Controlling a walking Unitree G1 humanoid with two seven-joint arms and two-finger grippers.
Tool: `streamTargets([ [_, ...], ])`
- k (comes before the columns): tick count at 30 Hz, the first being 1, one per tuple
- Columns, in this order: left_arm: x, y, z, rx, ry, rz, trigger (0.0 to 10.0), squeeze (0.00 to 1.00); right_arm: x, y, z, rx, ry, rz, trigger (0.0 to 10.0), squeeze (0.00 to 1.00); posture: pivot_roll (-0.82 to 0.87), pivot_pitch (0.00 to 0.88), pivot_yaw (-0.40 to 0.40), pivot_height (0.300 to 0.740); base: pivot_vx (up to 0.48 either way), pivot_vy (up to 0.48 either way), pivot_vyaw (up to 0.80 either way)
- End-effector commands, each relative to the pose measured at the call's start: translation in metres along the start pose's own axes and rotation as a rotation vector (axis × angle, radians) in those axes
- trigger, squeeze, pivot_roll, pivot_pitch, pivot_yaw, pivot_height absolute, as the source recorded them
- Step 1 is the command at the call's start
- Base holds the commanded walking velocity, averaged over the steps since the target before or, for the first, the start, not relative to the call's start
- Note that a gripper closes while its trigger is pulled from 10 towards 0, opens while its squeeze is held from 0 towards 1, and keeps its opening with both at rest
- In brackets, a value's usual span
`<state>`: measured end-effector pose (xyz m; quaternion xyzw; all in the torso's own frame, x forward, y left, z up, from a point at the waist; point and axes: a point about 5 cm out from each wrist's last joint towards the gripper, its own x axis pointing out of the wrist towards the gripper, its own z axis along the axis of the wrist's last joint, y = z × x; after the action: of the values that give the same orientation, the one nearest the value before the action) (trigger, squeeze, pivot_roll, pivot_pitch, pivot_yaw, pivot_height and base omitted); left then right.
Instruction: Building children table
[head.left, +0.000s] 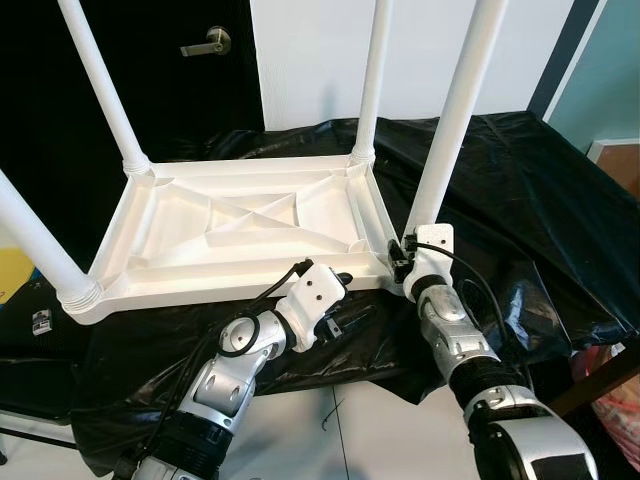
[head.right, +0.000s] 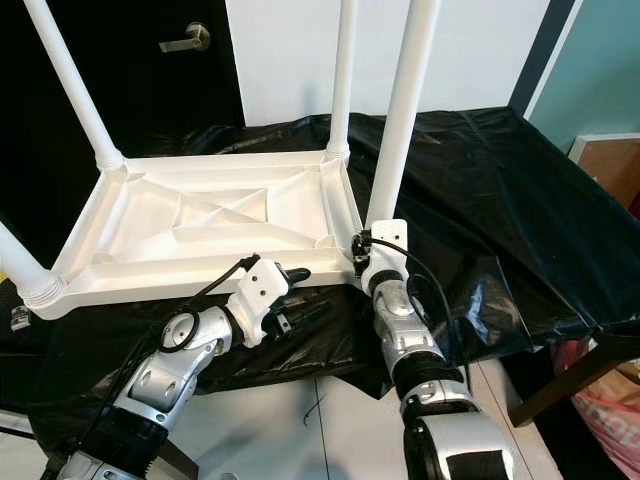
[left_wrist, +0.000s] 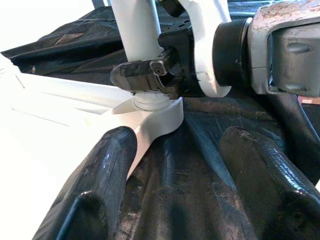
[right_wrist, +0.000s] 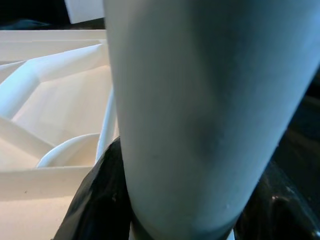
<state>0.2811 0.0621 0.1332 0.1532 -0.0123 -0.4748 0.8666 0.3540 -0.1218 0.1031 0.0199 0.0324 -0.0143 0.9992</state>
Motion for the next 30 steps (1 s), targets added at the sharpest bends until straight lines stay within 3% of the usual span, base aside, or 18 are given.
streamTargets([
  [1, 0.001, -0.002, -0.001, 0.000, 0.007, 0.009, 10.0, 0.00, -0.007, 0.004, -0.019, 0.048, 0.091, -0.056, 10.0, 0.00, 0.00, 0.000, -0.001, 0.740, 0.000, 0.000, 0.00],
  [5, 0.001, -0.003, -0.002, -0.003, 0.008, 0.013, 10.0, 0.00, -0.010, 0.020, -0.015, 0.060, 0.075, -0.045, 10.0, 0.00, 0.00, 0.000, -0.005, 0.740, 0.000, 0.000, 0.00],
  [21, -0.001, -0.001, -0.001, -0.009, 0.007, 0.034, 10.0, 0.00, -0.010, 0.019, -0.002, 0.051, 0.018, -0.031, 10.0, 0.00, 0.01, 0.000, -0.015, 0.740, 0.000, 0.000, 0.00],
  [22, -0.001, -0.001, -0.001, -0.010, 0.007, 0.035, 10.0, 0.00, -0.010, 0.017, -0.001, 0.052, 0.008, -0.016, 10.0, 1.00, 0.01, 0.000, -0.016, 0.740, 0.000, 0.000, 0.00],
  [30, -0.001, -0.004, -0.001, -0.015, 0.005, 0.037, 10.0, 0.00, -0.009, 0.010, 0.009, 0.036, -0.071, 0.054, 10.0, 1.00, 0.01, 0.000, -0.024, 0.740, 0.000, 0.000, 0.00],
])
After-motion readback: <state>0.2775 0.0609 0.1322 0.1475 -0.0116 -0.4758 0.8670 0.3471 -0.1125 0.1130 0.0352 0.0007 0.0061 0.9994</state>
